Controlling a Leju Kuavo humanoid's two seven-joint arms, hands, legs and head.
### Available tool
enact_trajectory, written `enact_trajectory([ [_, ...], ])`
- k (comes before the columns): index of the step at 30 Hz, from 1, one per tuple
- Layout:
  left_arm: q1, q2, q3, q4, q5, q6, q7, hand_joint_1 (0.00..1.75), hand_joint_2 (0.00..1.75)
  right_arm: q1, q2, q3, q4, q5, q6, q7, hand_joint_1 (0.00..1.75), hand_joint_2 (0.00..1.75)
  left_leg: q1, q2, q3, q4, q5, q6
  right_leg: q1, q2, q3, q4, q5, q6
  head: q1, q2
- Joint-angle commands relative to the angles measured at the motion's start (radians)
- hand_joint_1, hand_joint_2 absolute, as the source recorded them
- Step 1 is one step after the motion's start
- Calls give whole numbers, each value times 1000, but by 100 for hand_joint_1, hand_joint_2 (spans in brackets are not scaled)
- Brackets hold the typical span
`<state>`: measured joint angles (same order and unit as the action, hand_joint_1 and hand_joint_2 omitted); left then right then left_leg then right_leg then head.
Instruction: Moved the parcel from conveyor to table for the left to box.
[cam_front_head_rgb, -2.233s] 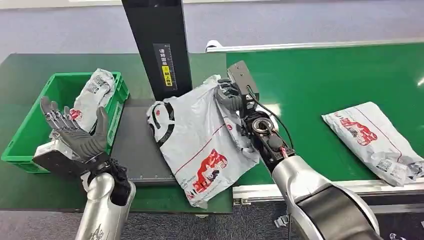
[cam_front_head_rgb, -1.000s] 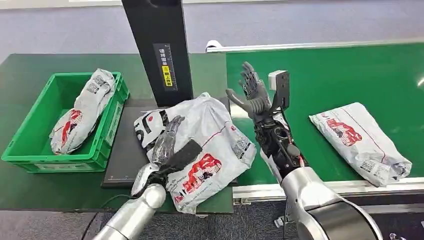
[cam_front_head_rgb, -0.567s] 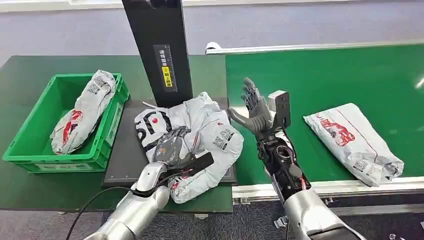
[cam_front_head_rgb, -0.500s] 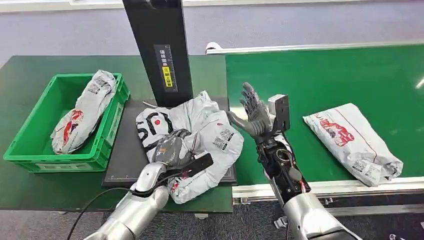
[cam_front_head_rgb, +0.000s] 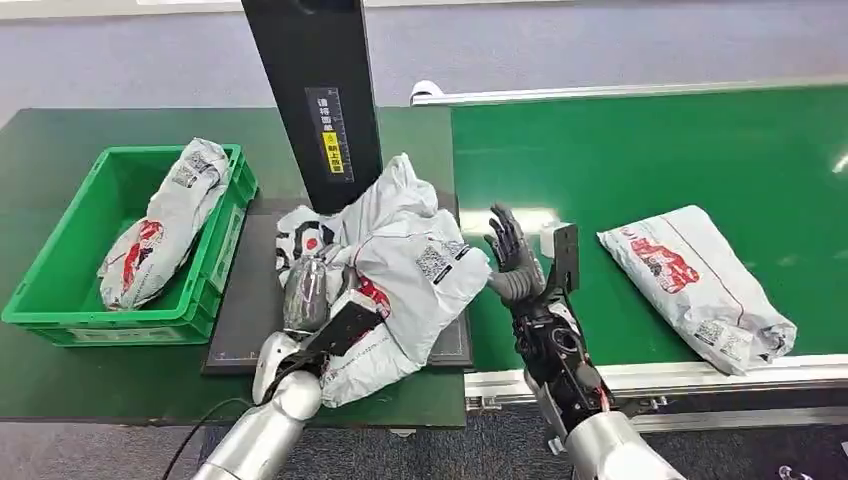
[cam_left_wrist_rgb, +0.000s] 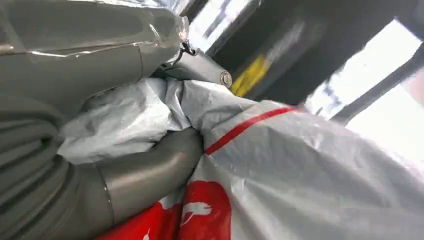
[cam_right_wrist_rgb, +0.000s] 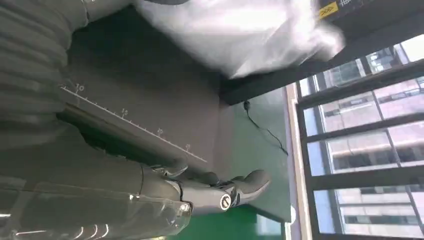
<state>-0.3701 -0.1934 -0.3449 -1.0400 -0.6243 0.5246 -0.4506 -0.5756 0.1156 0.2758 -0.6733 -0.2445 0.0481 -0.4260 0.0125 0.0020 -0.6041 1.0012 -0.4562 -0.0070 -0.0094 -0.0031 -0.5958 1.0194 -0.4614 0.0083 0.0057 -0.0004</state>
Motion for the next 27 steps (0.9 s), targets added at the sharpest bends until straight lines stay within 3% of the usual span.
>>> enact_trajectory([
  [1, 28, 21, 51, -202, 25, 174, -121, 175, 175, -4, -27, 50, 33, -13, -14, -24, 0, 175, 0, 0, 1, -1, 0, 0, 0, 0, 1, -1, 0, 0, 0, 0],
  [5, 46, -40, 203, -254, -113, 174, -169, 175, 175, -1, -37, 57, 32, -28, -15, -36, 0, 175, 0, 0, 2, -1, 0, 1, 0, 1, 2, -1, 0, 0, 0, 0],
  [7, 36, -120, 406, -317, -269, 174, -248, 175, 175, 6, -46, 70, 17, -40, -15, -44, 0, 175, 0, 2, 1, -1, -1, 1, 0, 2, 1, -1, 0, 0, 0, 0],
  [10, 9, -129, 507, -360, -351, 174, -248, 175, 175, 19, -52, 77, -2, -46, -17, -47, 0, 175, 0, 1, -1, 1, 0, 0, 1, 1, -1, 0, 0, 0, 0, 0],
  [11, -38, -134, 629, -345, -439, 174, -248, 175, 175, 36, -57, 80, -21, -50, -21, -47, 0, 175, 0, 2, 1, 0, -1, 0, 0, 2, 1, -1, 0, 0, 0, 0],
  [13, -61, -142, 693, -344, -491, 174, -248, 175, 175, 43, -58, 80, -27, -50, -23, -48, 0, 175, 0, 2, 1, 0, 0, 0, 0, 2, 0, 0, 0, -1, 0, 0],
  [15, -124, -156, 843, -296, -489, 174, -248, 175, 175, 58, -57, 77, -43, -50, -27, -48, 0, 175, 1, 2, 0, 0, 0, 0, 1, 1, 0, 0, 0, -1, 0, 0],
  [16, -124, -156, 843, -296, -489, 174, -248, 175, 175, 58, -57, 77, -43, -50, -27, -48, 0, 175, 0, 1, 1, 0, 0, 0, 0, 1, 0, 0, 0, -1, 0, 0],
  [18, -203, -115, 1006, -181, -501, 174, -217, 175, 175, 80, -48, 64, -73, -42, -42, -53, 0, 175, 0, 2, 2, -1, 0, 0, 1, 2, 1, -1, 0, -1, 0, 0],
  [19, -203, -115, 1006, -181, -501, 174, -217, 175, 175, 80, -48, 64, -73, -42, -42, -53, 0, 175, 0, 3, 2, -1, 0, 0, 0, 3, 1, 0, 0, 0, 0, 0],
  [20, -224, -54, 1019, -103, -524, 174, -133, 175, 175, 96, -47, 57, -102, -34, -52, -51, 0, 175, 0, 4, 4, -2, 0, 0, 0, 3, 2, -1, 1, -1, 0, 0],
  [22, -227, -31, 1013, -79, -572, 174, -66, 175, 175, 104, -46, 50, -118, -28, -56, -46, 0, 175, 0, 3, 3, -2, 0, 0, 0, 2, 2, -1, 0, -1, 0, 0],
  [23, -236, 27, 992, -1, -595, 174, 40, 175, 175, 118, -49, 43, -145, -15, -64, -33, 0, 175, 0, 3, 4, -3, 1, 0, 0, 2, 3, -2, 0, -1, 0, 0],
  [25, -237, 43, 985, 9, -584, 174, 42, 175, 175, 121, -49, 41, -151, -13, -65, -30, 0, 175, 0, 2, 3, -2, 0, 0, 0, 2, 2, -1, 0, -1, 0, 0],
  [27, -236, 105, 926, 93, -643, 174, 217, 175, 175, 137, -47, 23, -177, 6, -70, -13, 0, 175, 0, 2, 3, -2, 0, 0, 0, 1, 2, -1, 0, -1, 0, 0],
])
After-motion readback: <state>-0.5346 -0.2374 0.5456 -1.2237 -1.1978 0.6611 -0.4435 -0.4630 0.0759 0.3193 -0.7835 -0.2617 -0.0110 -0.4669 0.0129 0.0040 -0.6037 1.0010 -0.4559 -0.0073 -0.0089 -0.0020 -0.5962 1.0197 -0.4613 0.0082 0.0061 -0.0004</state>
